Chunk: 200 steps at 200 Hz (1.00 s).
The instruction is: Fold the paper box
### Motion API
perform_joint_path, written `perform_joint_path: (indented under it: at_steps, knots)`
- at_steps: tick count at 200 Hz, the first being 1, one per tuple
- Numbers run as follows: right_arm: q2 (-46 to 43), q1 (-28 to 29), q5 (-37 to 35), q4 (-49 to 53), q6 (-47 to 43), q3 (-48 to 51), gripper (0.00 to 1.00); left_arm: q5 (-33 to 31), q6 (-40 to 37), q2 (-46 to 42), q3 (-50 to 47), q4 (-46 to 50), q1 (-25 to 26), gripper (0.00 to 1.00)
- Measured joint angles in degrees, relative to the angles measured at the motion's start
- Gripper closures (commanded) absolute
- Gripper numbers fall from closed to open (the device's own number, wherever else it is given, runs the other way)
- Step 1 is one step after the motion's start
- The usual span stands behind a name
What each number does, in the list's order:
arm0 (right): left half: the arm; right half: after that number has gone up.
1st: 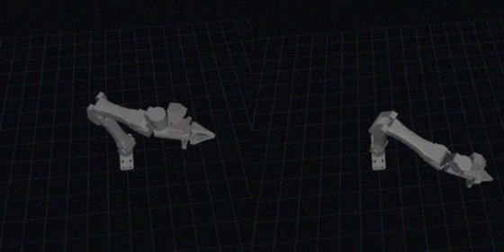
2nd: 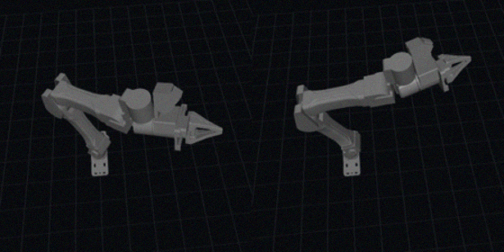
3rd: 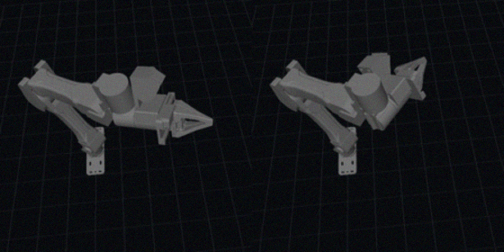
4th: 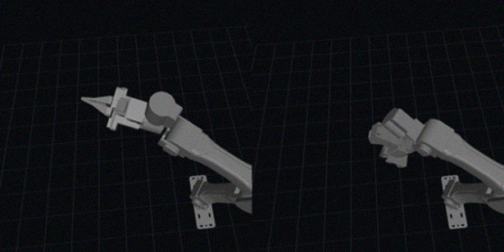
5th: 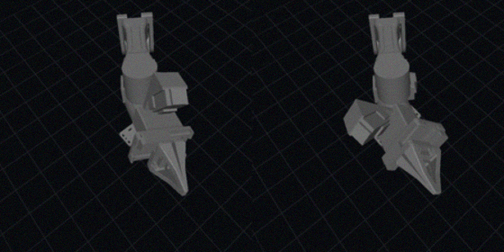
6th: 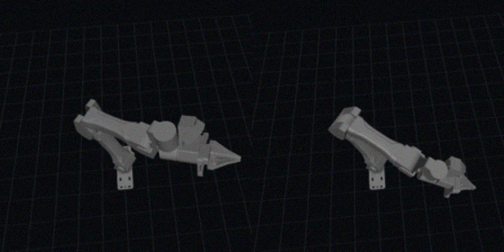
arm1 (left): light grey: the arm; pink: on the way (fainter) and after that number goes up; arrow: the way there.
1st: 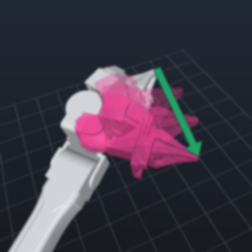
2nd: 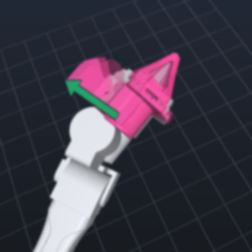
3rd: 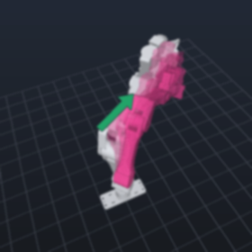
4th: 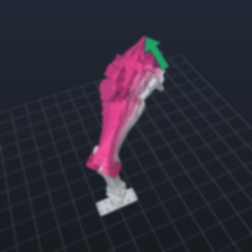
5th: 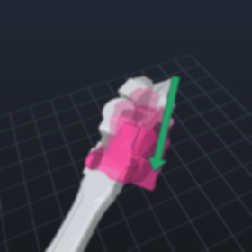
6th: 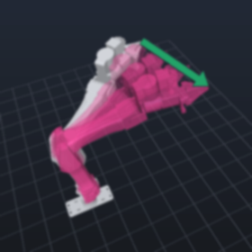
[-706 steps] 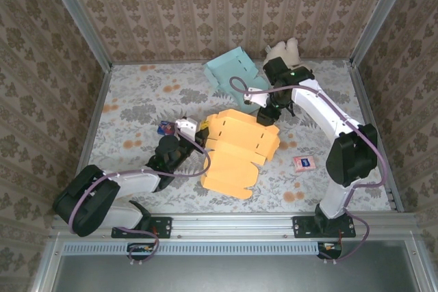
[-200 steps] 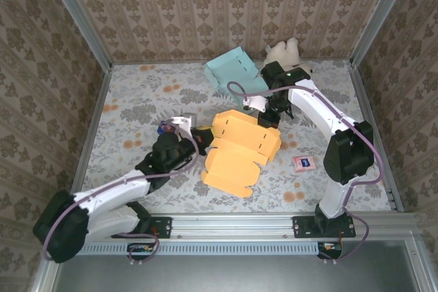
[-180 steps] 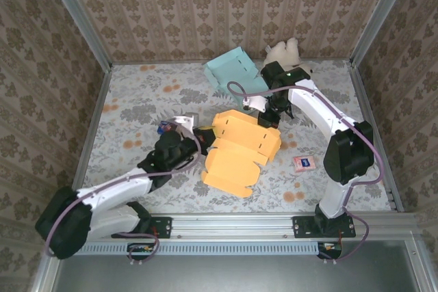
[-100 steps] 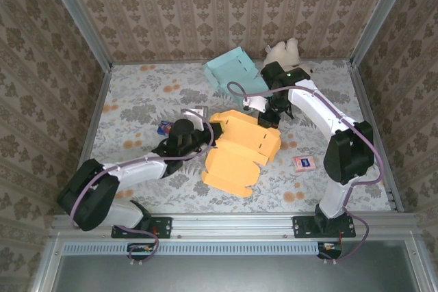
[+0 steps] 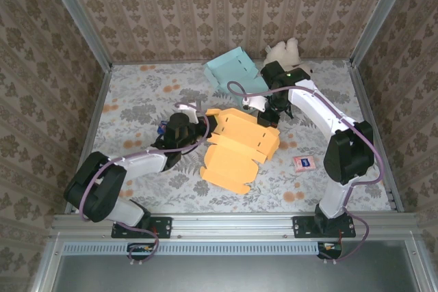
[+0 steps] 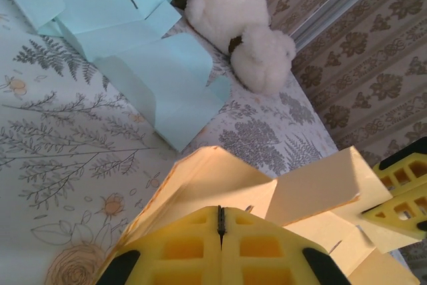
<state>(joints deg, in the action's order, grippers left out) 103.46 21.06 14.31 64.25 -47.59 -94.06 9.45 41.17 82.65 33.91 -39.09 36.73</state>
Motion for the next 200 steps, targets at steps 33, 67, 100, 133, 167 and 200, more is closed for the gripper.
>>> perform_joint_path:
  at_steps: [33, 67, 100, 133, 167, 200]
  knots:
    - [0.0, 0.0, 0.0, -0.39, 0.0, 0.02, 1.0, -0.33, -0.44, -1.99, 0.04, 0.22, -0.02, 1.0]
    - [0.0, 0.0, 0.0, -0.46, 0.0, 0.04, 1.0, -0.42, -1.92, -3.74, 0.13, 0.07, 0.31, 1.0]
    - [0.0, 0.0, -0.13, -0.52, 0.02, 0.04, 1.0, -0.44, -4.79, -3.76, 1.53, 0.83, 2.8, 1.0]
    - [0.0, 0.07, -0.13, -0.85, 0.02, 0.04, 1.0, -0.42, -6.75, -3.5, 3.72, 1.38, 5.53, 1.0]
    - [0.0, 0.22, -0.11, -0.85, 0.0, 0.04, 1.0, -0.42, -7.8, -1.57, 5.73, 1.62, 6.73, 1.0]
    - [-0.02, 0.26, 0.33, -0.92, 0.0, 0.31, 1.0, -0.42, -7.78, -0.28, 6.14, 1.57, 6.75, 1.0]
